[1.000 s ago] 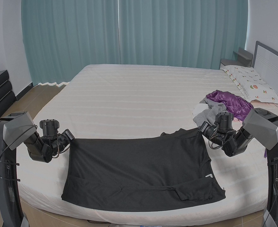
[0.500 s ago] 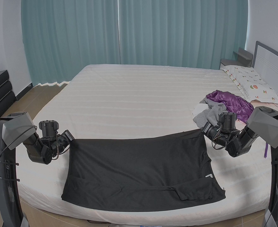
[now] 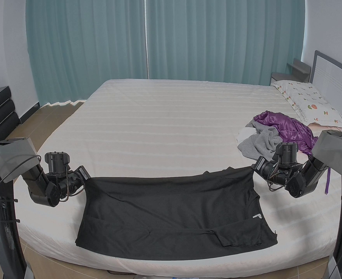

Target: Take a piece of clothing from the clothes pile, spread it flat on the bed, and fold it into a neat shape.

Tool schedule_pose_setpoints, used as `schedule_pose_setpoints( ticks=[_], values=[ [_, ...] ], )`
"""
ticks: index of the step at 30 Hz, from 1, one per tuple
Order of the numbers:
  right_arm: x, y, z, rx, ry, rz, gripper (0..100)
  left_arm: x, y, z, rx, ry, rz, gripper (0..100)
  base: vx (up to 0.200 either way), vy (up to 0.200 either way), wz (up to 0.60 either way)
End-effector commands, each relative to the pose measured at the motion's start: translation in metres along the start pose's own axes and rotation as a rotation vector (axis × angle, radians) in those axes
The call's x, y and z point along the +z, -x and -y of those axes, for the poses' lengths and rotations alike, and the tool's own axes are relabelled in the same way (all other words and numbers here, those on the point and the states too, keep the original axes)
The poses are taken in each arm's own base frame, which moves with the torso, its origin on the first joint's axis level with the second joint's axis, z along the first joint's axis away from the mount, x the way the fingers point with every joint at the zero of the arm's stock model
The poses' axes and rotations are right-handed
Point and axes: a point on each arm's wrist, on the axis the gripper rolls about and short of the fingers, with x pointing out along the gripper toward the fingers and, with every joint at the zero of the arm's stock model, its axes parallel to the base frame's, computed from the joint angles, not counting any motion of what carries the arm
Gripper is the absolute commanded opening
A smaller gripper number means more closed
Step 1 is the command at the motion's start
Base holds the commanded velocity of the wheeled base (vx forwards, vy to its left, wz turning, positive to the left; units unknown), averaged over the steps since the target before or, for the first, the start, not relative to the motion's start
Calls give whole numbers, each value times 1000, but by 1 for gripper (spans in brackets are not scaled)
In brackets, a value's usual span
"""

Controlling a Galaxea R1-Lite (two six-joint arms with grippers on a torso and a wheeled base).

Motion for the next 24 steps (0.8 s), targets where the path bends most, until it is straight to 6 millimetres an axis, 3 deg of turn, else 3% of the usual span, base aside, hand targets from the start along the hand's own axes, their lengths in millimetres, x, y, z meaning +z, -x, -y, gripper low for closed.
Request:
schedule_pose_setpoints(
  ticks=[1, 13, 24],
  values=[
    [-1, 17, -1, 1, -3, -21, 0, 4, 17, 6, -19, -6, 1, 0, 0, 0, 0],
    [-21, 61, 9, -7, -18, -144, 0, -14, 47, -3, 10, -35, -40, 0, 0, 0, 0],
    [-37, 76, 26, -49, 0, -223, 0, -41, 70, -16, 7, -84, -51, 0, 0, 0, 0]
  ],
)
